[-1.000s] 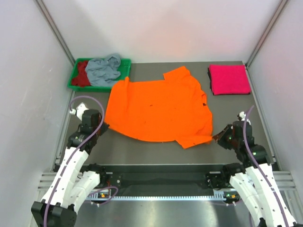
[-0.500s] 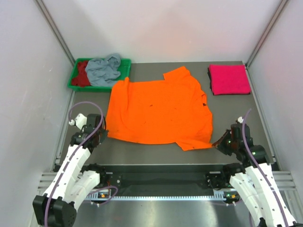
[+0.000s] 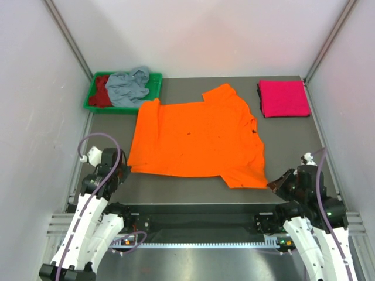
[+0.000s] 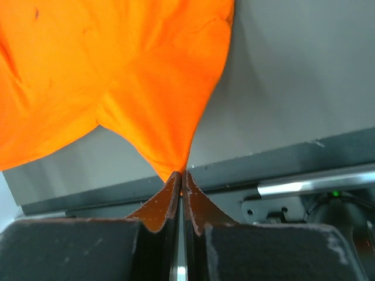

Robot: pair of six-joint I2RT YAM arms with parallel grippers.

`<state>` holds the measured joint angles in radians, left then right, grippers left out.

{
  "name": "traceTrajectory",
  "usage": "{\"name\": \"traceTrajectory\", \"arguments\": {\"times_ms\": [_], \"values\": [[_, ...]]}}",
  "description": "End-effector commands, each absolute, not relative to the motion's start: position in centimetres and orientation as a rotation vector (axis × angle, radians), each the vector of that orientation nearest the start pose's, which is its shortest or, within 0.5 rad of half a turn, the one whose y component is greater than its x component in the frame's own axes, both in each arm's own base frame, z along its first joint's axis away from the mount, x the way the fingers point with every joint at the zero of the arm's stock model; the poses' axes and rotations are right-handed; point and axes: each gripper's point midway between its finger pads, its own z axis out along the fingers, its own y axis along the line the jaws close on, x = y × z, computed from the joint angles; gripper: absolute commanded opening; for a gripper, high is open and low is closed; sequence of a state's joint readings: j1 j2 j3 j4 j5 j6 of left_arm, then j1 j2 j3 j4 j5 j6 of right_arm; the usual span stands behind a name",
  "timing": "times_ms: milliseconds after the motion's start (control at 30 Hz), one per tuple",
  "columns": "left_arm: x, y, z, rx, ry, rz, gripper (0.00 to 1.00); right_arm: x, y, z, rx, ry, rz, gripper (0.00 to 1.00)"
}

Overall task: Fold and stack the t-shirts
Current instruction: Fold the tshirt

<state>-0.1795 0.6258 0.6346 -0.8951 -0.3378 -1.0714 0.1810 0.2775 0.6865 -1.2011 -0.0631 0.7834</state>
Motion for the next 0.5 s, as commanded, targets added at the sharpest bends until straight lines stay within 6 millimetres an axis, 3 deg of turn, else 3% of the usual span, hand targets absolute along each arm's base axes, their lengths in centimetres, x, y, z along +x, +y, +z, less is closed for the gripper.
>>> {"name": "traceTrajectory", "arguments": {"times_ms": [0,167,300,467], "values": [[18.4,-1.0,12.2,-1.158,2.116,-0.161,0.0,9.3,6.2,14.8,0.681,2.364,0.542,0.0],[17.7,-0.7,12.9,-1.176,2.059,-0.189,0.0,8.7,6.2,15.3,0.637,2.379,0.541,0.0],[18.5,-1.1,12.9,-1.157,2.043,-0.227,0.0,10.0,7.0,15.3,0.633,2.361,0.594,0.0],[19.9,-2.7,9.9,-1.162,2.128,-0.263,0.0,12.7,7.5,14.7,0.647,2.38,0.587,0.0]]}}
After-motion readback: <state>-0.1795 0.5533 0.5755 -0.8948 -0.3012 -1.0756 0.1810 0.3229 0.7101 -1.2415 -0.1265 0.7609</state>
